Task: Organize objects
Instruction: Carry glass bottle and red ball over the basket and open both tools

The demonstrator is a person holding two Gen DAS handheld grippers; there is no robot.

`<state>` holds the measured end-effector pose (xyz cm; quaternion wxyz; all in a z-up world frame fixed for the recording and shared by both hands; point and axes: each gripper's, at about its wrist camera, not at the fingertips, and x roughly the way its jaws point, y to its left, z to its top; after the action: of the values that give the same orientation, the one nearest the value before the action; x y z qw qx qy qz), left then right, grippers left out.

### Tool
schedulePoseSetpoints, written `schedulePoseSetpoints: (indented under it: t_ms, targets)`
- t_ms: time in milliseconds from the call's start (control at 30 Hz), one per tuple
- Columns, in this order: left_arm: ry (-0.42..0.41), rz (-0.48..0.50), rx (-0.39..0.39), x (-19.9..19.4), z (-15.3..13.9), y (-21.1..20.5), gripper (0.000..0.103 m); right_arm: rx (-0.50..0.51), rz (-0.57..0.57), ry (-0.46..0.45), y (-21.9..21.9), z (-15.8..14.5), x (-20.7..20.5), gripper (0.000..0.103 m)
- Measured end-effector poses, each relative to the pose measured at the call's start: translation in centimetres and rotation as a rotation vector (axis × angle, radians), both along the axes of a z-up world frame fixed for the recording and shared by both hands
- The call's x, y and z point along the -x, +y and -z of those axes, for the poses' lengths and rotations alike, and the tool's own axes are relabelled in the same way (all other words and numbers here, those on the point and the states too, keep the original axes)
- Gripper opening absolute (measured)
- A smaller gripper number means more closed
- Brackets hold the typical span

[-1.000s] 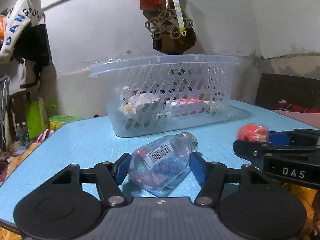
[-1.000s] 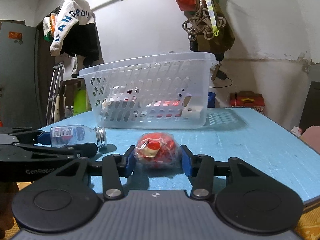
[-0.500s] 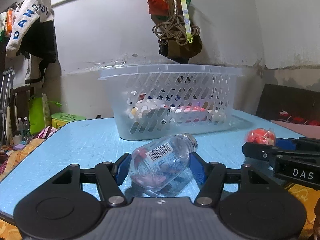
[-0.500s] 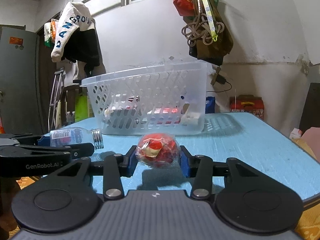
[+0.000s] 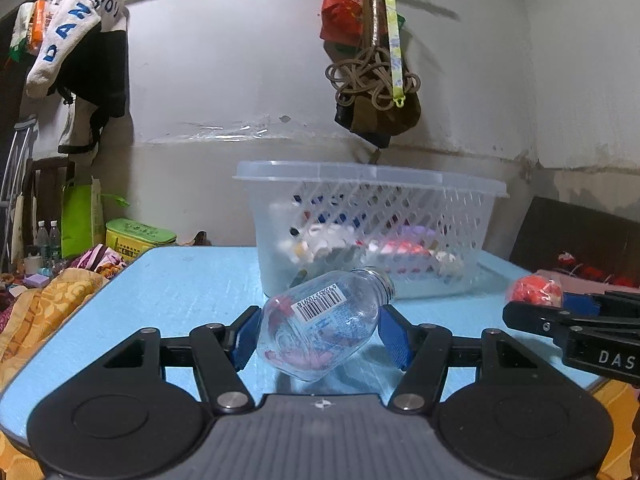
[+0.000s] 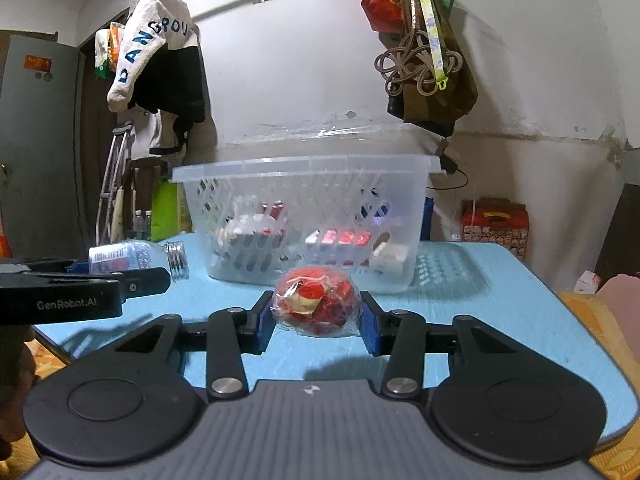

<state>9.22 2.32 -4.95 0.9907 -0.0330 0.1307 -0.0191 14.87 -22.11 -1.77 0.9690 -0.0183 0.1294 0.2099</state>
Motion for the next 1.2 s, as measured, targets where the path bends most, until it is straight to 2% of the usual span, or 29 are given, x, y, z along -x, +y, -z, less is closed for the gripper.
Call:
schedulePoseSetpoints:
  t_ms: [167, 267, 367, 500, 600, 700, 800, 900, 1033, 1067, 1100, 1133, 1167, 1200]
  targets:
    - [0.015, 0.020, 0.027, -0.6, -2.2, 1.1, 0.067, -0.023, -0.034, 0.014, -0.5, -2.9, -0.7, 0.047]
    - [0.031, 0.050, 0.072, -1.0, -4.4, 2.2, 0.067, -0.035, -0.059, 0.009, -0.8, -5.4, -1.0, 0.047]
    - [0.011, 0.077, 0.101, -1.3, -7.0, 3.1, 0.067, -0.019, -0.074, -0.021, -0.5, -8.2, -1.6, 0.047]
    - [-0.027, 0.114, 0.119, -2.7, -10.7, 3.7, 0.067, 0.018, -0.080, -0.019, 1.2, -11.3, -4.4, 0.047]
    - [-0.011, 0.128, 0.141, -5.6, -13.2, 3.8, 0.067, 0.051, -0.076, 0.010, 2.7, -12.9, -7.8, 0.047]
    - [0.065, 0.135, 0.136, -10.2, -14.9, 3.6, 0.067, 0.129, -0.058, 0.062, 4.4, -13.3, -12.0, 0.047]
    - [0.158, 0.127, 0.134, -14.5, -15.1, 3.2, 0.067, 0.185, -0.055, 0.141, 5.2, -12.5, -15.6, 0.047]
    - [0.191, 0.089, 0.132, -17.1, -15.1, 2.8, 0.067, 0.180, -0.063, 0.216, 5.2, -11.6, -18.1, 0.047]
    - [0.249, 0.104, 0.121, -19.4, -14.6, 2.0, 0.067, 0.166, -0.066, 0.252, 4.8, -10.7, -19.5, 0.048]
    - [0.258, 0.105, 0.119, -19.8, -14.3, 1.8, 0.067, 0.167, -0.078, 0.254, 4.8, -10.5, -19.7, 0.052]
    - [0.263, 0.109, 0.119, -20.1, -14.1, 1.7, 0.067, 0.170, -0.094, 0.250, 4.8, -10.2, -19.7, 0.065]
    - [0.262, 0.123, 0.122, -20.4, -13.8, 1.8, 0.069, 0.191, -0.104, 0.245, 5.0, -9.9, -19.7, 0.074]
    - [0.249, 0.131, 0.126, -20.5, -13.6, 2.0, 0.075, 0.222, -0.073, 0.214, 5.1, -9.7, -19.2, 0.086]
    - [0.232, 0.118, 0.135, -20.4, -13.4, 2.3, 0.097, 0.252, -0.031, 0.161, 5.2, -9.6, -18.6, 0.097]
